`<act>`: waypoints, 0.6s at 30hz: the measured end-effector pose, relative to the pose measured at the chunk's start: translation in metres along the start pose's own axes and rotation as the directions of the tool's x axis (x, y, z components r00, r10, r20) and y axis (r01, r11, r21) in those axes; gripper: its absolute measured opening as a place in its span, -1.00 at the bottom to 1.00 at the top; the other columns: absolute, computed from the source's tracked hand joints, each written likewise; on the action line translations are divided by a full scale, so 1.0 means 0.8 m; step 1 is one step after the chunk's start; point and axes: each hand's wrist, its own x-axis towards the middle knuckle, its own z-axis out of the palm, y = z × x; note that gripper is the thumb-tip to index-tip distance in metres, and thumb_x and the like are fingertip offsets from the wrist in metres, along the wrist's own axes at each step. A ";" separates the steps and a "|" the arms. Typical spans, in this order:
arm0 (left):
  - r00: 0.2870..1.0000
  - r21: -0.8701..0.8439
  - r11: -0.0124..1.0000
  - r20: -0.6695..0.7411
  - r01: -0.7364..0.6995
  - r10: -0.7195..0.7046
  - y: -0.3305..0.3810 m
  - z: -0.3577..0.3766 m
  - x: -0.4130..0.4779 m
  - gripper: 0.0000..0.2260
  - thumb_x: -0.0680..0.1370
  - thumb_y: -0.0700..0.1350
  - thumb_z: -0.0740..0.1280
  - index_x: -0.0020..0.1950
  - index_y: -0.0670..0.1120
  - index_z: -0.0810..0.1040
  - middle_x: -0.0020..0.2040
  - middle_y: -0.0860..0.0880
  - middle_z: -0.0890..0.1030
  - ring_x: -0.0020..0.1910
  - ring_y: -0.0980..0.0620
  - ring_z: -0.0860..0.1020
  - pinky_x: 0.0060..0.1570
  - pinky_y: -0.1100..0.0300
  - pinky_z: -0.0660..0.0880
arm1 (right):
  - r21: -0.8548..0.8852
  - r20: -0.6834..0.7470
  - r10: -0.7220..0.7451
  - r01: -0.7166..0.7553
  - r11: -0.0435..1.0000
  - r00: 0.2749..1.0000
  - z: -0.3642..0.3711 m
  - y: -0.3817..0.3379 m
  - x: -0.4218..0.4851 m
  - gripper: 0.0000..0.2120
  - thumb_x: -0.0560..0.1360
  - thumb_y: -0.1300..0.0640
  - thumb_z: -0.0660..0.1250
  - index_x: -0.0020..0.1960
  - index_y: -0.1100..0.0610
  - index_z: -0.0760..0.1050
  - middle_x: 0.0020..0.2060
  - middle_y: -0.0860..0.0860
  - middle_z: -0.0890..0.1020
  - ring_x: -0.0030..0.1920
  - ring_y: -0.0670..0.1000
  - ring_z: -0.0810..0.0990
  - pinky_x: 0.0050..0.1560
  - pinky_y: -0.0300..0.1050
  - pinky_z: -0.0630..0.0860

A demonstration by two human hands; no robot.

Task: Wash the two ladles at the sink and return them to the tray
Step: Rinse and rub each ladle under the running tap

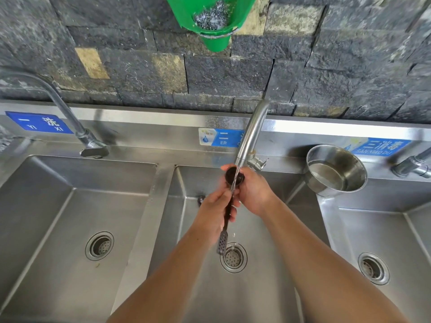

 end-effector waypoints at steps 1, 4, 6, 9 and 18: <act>1.000 -0.001 1.000 0.006 -0.006 0.006 0.002 0.003 0.003 -0.77 0.68 -0.17 0.15 0.00 -0.18 0.58 -0.34 -0.04 0.55 -0.44 0.05 0.43 -0.44 0.21 0.36 | 0.003 -0.001 -0.004 0.004 1.000 1.000 -0.001 -0.004 0.003 -0.68 0.60 0.09 0.13 0.10 0.22 0.60 -0.24 0.16 0.63 -0.28 0.05 0.62 -0.50 -0.20 0.42; 1.000 0.006 1.000 0.011 -0.019 0.019 0.005 0.009 0.008 -0.76 0.68 -0.17 0.13 -0.03 -0.17 0.57 -0.35 -0.05 0.50 -0.45 0.05 0.39 -0.43 0.19 0.33 | -0.023 0.010 -0.018 0.018 1.000 1.000 -0.003 -0.014 0.008 -0.72 0.57 0.12 0.19 0.12 0.23 0.60 -0.24 0.18 0.62 -0.27 0.06 0.61 -0.40 -0.19 0.41; 1.000 0.013 1.000 -0.001 -0.017 0.017 0.005 0.011 0.009 -0.75 0.68 -0.18 0.12 -0.05 -0.15 0.57 -0.36 -0.05 0.48 -0.45 0.05 0.38 -0.42 0.19 0.33 | -0.056 0.022 -0.026 0.027 0.998 0.999 -0.002 -0.018 0.010 -0.70 0.57 0.14 0.18 0.16 0.26 0.57 -0.24 0.19 0.60 -0.26 0.07 0.59 -0.39 -0.18 0.38; 1.000 -0.012 1.000 -0.001 -0.023 0.023 0.003 0.011 0.010 -0.75 0.69 -0.17 0.12 0.00 -0.18 0.57 -0.38 -0.05 0.48 -0.45 0.05 0.38 -0.41 0.20 0.33 | -0.115 0.031 -0.034 0.037 0.993 0.999 -0.002 -0.022 0.011 -0.67 0.60 0.14 0.13 0.20 0.30 0.54 -0.23 0.18 0.60 -0.24 0.08 0.59 -0.43 -0.17 0.33; 0.999 -0.027 0.999 -0.014 0.043 -0.043 -0.013 -0.005 -0.002 -0.77 0.68 -0.14 0.13 0.00 -0.19 0.52 -0.40 0.00 0.44 -0.49 0.08 0.28 -0.47 0.23 0.23 | -0.154 0.022 -0.008 0.011 0.988 1.000 0.002 -0.014 0.006 -0.64 0.63 0.10 0.11 0.22 0.27 0.55 -0.16 0.18 0.59 -0.12 0.14 0.56 -0.05 0.08 0.45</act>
